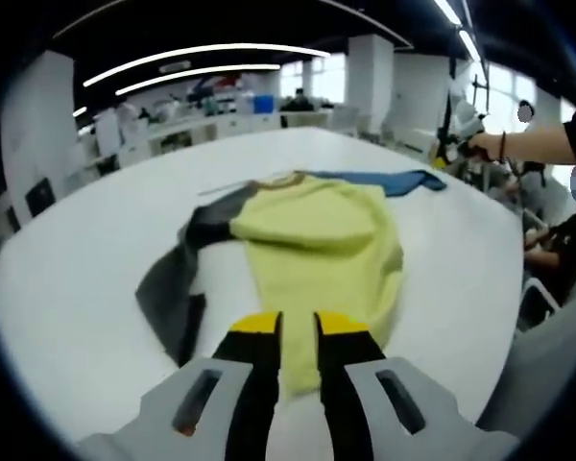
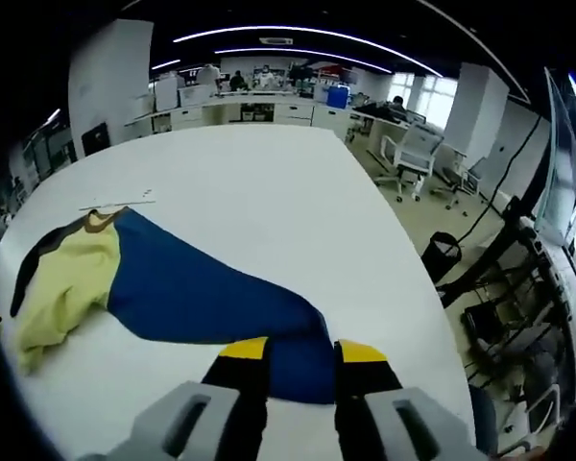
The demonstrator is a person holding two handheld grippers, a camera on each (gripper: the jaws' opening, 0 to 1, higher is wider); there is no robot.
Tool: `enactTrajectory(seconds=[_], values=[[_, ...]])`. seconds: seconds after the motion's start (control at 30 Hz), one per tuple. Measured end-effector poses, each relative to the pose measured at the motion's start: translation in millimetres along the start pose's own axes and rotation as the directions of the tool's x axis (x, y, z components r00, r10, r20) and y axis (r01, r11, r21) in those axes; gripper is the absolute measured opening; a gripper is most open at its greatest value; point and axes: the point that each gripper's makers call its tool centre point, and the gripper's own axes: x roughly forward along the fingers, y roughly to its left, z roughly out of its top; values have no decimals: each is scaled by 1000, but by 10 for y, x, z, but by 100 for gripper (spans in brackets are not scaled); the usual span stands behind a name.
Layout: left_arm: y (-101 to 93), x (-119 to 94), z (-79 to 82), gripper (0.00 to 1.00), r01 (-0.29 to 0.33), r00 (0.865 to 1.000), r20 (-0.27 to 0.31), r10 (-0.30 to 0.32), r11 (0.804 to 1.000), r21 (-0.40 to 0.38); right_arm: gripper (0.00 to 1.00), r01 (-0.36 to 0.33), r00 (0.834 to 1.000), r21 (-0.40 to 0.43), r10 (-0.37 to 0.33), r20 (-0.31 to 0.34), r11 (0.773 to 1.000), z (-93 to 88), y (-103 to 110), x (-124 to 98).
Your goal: Fold the garment on the visible template until the final outline fits inside the template.
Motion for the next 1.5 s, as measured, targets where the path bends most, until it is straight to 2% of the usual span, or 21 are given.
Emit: enactTrajectory(seconds=[0.23,0.4,0.67,0.83,1.07,1.27,1.37,1.43,1.5], values=[[-218,67,97,20,60,998,12,-61,997,44,21,-90,996,-13,90,-12,996,-166,304,66],[-326,96,163,22,85,996,25,-86,995,54,20,-102,995,-17,102,-20,995,-236,387,132],[-597,235,261,24,138,989,39,-140,989,49,15,-85,995,-34,84,-52,996,-336,387,222],[-839,399,298,24,180,983,18,-182,980,87,13,-66,996,-27,65,-56,997,-352,373,238],[-1084,653,380,26,214,976,1,-216,965,150,11,-38,997,-13,37,-62,999,-387,322,272],[-1120,850,392,25,209,978,-29,-208,956,207,8,-38,997,-6,38,-60,999,-410,309,280],[-1055,969,353,23,186,982,-63,-176,954,237,1,-33,997,-49,30,-66,998,-419,277,279],[-1033,1010,348,19,181,983,-72,-168,952,245,0,-35,997,-55,31,-70,998,-428,264,267],[-1001,1052,324,11,180,982,-97,-160,951,253,0,-47,996,-61,43,-76,997,-441,265,251]])
